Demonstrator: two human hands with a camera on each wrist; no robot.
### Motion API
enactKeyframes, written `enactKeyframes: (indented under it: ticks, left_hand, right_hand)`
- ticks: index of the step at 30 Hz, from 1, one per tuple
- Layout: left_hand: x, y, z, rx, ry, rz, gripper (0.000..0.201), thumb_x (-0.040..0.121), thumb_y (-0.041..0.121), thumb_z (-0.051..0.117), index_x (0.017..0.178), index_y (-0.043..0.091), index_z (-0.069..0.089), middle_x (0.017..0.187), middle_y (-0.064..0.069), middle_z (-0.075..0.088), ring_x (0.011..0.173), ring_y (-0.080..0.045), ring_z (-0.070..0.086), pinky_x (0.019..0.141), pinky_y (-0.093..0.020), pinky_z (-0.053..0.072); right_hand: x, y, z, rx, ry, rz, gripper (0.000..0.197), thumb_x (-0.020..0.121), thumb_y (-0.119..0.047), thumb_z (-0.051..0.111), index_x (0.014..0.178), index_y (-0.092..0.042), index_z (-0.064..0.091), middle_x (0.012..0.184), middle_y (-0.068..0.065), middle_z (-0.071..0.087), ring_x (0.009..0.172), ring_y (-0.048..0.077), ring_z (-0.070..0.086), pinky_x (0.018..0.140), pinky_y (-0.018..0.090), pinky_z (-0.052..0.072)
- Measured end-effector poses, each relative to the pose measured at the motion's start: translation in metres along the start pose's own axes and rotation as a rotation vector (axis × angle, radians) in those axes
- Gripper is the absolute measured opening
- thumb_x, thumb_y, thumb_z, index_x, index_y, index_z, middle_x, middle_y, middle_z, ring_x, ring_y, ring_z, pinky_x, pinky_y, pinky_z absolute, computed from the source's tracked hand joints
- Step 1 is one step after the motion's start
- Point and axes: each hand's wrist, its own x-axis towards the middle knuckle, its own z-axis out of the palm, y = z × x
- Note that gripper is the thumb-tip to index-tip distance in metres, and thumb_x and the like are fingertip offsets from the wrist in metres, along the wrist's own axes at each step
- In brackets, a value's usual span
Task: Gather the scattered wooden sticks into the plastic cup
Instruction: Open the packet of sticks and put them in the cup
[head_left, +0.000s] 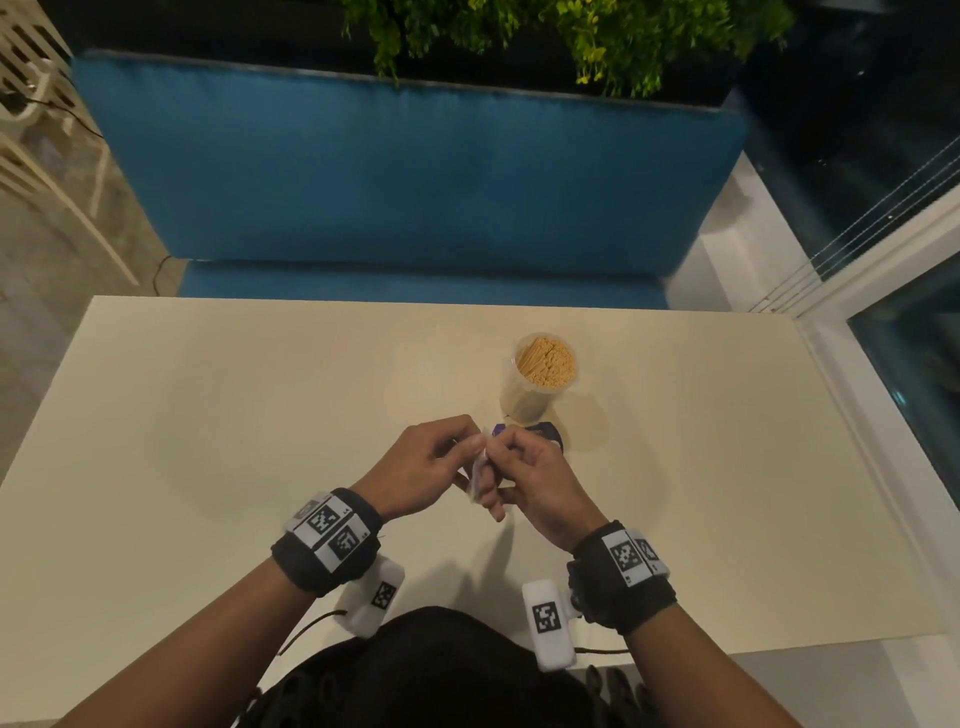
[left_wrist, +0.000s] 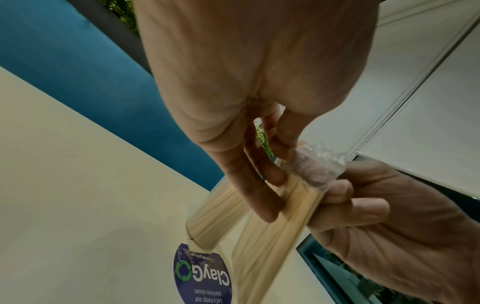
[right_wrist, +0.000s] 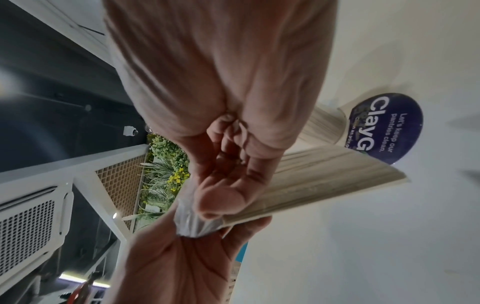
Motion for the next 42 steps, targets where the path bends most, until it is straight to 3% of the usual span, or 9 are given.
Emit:
enactKeyframes:
  ticks: [7,10,19,25,29,32,35,38,42]
  left_hand:
    - [-0.001,-0.003,0.003,-0.048,0.017,-0.073,0.035,0.108,0.027,0.045,0.087,0.004,0.061,0.082,-0.014,0.071,0.080,-0.030,0.071,0.081,-0.051,0.061]
    - [-0.006,0.002,0.006,-0.057,0.014,-0.059,0.039,0.101,0.043,0.058,0.083,0.009,0.062,0.079,-0.008,0.072,0.080,-0.027,0.072,0.079,-0.044,0.062]
    - [-0.010,0.001,0.004,-0.069,0.013,-0.081,0.032,0.105,0.029,0.054,0.077,0.016,0.062,0.084,-0.014,0.070,0.084,-0.029,0.069,0.072,-0.028,0.055]
    - [-0.010,0.002,0.006,0.228,0.042,-0.019,0.027,0.095,0.028,0.052,0.074,0.018,0.065,0.067,0.000,0.067,0.065,-0.019,0.067,0.069,-0.047,0.058]
    - [-0.008,0.005,0.004,0.329,0.033,0.009,0.021,0.088,0.030,0.054,0.071,0.023,0.064,0.060,0.000,0.064,0.060,-0.021,0.063,0.065,-0.047,0.054]
    - [-0.006,0.003,0.003,0.334,0.110,-0.012,0.027,0.089,0.033,0.055,0.067,0.018,0.062,0.056,-0.001,0.060,0.056,-0.023,0.060,0.061,-0.046,0.055]
    - [-0.006,0.006,0.010,0.218,0.187,-0.057,0.027,0.093,0.026,0.057,0.068,0.017,0.064,0.058,-0.002,0.065,0.053,-0.022,0.064,0.052,-0.041,0.058]
    - [-0.006,0.007,0.015,0.109,0.224,-0.098,0.027,0.097,0.015,0.057,0.072,0.011,0.064,0.062,-0.005,0.070,0.053,-0.020,0.068,0.053,-0.032,0.058]
    - [-0.004,-0.002,0.014,-0.030,0.197,-0.225,0.028,0.097,0.026,0.064,0.079,0.006,0.067,0.068,-0.010,0.073,0.064,-0.029,0.073,0.065,-0.043,0.064]
  right_hand:
    - [0.004,0.001,0.001,-0.009,0.039,0.005,0.022,0.107,-0.011,0.051,0.098,0.008,0.058,0.074,0.022,0.061,0.058,0.028,0.060,0.050,0.034,0.051]
    - [0.004,0.000,0.001,-0.012,0.066,0.020,0.027,0.107,-0.013,0.051,0.101,0.013,0.058,0.072,0.019,0.063,0.058,0.028,0.060,0.051,0.034,0.051]
    - [0.002,-0.002,0.003,-0.158,0.083,-0.023,0.026,0.104,-0.014,0.059,0.097,0.011,0.060,0.068,0.019,0.062,0.055,0.028,0.057,0.047,0.032,0.048]
    - [0.006,-0.014,-0.002,-0.554,0.088,-0.069,0.020,0.094,-0.011,0.064,0.075,-0.005,0.062,0.060,0.007,0.064,0.046,0.015,0.058,0.043,0.025,0.044]
    - [0.009,-0.019,-0.002,-0.659,0.060,-0.041,0.018,0.090,-0.011,0.063,0.076,-0.001,0.065,0.058,0.005,0.064,0.046,0.011,0.057,0.044,0.020,0.043]
    - [0.014,-0.009,-0.003,-0.741,0.166,-0.144,0.025,0.085,-0.015,0.067,0.063,-0.009,0.056,0.053,-0.005,0.053,0.050,0.007,0.046,0.053,0.019,0.040]
    - [0.016,-0.001,0.001,-0.772,0.242,-0.160,0.022,0.088,-0.020,0.067,0.068,-0.014,0.059,0.059,-0.007,0.057,0.057,0.007,0.051,0.057,0.015,0.041]
    - [0.016,0.003,0.005,-0.734,0.224,-0.011,0.022,0.096,-0.029,0.062,0.080,-0.014,0.062,0.070,0.000,0.067,0.059,0.008,0.059,0.051,0.018,0.044]
    - [0.014,0.004,0.009,-0.734,0.202,-0.034,0.024,0.097,-0.021,0.057,0.078,-0.008,0.060,0.073,0.010,0.069,0.065,0.028,0.067,0.046,0.029,0.051]
